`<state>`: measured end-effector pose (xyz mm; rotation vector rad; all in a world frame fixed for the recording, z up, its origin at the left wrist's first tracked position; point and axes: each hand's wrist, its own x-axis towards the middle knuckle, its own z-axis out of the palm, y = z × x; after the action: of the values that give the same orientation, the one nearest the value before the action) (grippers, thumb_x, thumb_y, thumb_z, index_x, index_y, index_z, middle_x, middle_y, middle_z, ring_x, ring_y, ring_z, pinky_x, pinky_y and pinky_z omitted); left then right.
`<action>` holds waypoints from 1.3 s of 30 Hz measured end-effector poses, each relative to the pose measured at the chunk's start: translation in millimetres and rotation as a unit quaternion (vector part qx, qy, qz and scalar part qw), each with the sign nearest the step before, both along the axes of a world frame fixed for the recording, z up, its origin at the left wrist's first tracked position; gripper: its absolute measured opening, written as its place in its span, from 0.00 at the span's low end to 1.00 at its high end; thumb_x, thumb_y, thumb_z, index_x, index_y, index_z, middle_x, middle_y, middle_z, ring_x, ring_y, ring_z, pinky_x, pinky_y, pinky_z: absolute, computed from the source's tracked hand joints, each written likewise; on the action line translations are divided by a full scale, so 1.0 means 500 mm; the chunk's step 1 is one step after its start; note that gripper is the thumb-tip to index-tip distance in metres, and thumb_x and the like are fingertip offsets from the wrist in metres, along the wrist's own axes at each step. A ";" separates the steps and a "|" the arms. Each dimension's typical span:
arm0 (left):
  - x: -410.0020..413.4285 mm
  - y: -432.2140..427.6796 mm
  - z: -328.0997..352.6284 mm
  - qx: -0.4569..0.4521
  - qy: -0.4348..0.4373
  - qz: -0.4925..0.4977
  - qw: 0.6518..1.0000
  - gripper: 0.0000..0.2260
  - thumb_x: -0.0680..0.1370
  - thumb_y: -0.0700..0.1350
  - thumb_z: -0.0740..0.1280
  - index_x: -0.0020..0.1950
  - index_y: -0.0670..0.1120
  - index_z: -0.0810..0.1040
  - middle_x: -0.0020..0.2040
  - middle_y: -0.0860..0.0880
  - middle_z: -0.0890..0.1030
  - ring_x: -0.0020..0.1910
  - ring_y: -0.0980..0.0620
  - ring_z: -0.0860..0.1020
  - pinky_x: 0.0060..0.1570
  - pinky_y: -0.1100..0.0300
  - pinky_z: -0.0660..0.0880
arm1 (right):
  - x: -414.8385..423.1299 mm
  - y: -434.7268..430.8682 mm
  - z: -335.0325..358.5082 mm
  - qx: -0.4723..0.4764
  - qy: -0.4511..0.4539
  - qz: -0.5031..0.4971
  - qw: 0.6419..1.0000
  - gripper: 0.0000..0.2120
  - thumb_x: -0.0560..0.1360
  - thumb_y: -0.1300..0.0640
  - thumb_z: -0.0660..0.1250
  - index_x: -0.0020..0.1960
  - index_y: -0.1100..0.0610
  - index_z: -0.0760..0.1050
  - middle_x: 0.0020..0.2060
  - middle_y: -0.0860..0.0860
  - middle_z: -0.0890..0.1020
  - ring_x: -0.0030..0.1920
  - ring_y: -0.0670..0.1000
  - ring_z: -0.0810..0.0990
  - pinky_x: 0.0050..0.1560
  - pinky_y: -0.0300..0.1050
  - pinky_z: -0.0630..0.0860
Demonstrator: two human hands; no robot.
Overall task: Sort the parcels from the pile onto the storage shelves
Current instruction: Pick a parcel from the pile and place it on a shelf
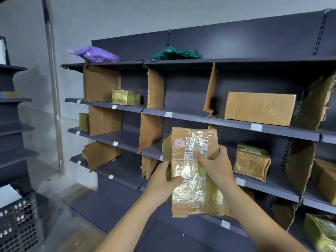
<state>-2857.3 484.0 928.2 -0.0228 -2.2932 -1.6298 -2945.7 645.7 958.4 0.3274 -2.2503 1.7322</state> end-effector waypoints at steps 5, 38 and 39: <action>-0.084 -0.144 0.017 -0.014 -0.008 -0.046 0.999 0.26 0.80 0.51 0.63 0.72 0.72 0.58 0.64 0.61 0.69 0.58 0.64 0.70 0.57 0.61 0.68 | -0.057 -0.142 0.020 -0.013 0.003 -0.052 0.999 0.34 0.68 0.41 0.76 0.63 0.50 0.62 0.48 0.44 0.76 0.47 0.44 0.76 0.45 0.43 0.72; -0.706 -0.484 0.284 0.141 0.068 -0.124 0.980 0.31 0.72 0.70 0.63 0.73 0.59 0.70 0.69 0.58 0.75 0.69 0.54 0.72 0.73 0.48 0.63 | -0.550 -0.386 0.287 -0.070 0.080 0.024 0.994 0.17 0.80 0.55 0.65 0.67 0.55 0.73 0.52 0.49 0.83 0.52 0.49 0.83 0.54 0.48 0.79; -0.728 -0.487 0.291 0.159 0.061 -0.120 0.978 0.33 0.70 0.71 0.63 0.72 0.58 0.72 0.68 0.56 0.76 0.68 0.53 0.73 0.72 0.48 0.64 | -0.570 -0.380 0.292 -0.081 0.086 0.047 0.992 0.17 0.80 0.55 0.65 0.68 0.55 0.74 0.54 0.50 0.84 0.55 0.51 0.83 0.59 0.51 0.78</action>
<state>-3221.3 240.3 1073.7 -0.3273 -1.9770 -2.0375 -3230.8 455.6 1104.4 0.5334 -1.9884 1.8430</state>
